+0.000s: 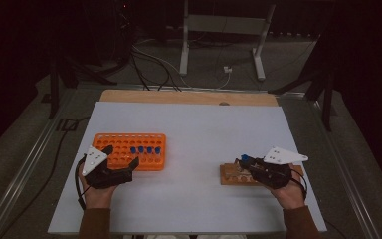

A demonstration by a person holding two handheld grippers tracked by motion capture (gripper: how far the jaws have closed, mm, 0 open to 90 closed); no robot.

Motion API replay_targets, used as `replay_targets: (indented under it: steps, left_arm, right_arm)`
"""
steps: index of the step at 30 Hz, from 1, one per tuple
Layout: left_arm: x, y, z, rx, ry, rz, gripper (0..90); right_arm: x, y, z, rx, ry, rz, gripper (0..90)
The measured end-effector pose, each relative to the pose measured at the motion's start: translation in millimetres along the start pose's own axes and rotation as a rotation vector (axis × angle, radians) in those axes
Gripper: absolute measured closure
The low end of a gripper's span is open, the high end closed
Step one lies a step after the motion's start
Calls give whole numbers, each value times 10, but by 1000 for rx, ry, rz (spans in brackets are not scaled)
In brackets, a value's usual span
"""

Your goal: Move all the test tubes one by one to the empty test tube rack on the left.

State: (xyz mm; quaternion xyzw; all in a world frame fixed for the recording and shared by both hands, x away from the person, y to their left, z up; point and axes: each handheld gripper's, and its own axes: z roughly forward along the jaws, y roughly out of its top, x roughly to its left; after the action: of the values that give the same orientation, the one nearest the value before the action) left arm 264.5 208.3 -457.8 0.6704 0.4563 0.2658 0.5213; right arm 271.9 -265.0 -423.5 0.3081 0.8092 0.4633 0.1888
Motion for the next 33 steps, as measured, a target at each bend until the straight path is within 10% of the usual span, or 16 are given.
replay_targets:
  steps: [21, 33]
  left_arm:
    - [-135, 83, 28, -16, -30, 32, 8]
    - [-249, 91, 86, -3, -57, 58, 8]
  right_arm:
    - [-17, 246, -197, -73, -6, -3, 770]
    - [63, 374, 20, -76, 15, 14, 770]
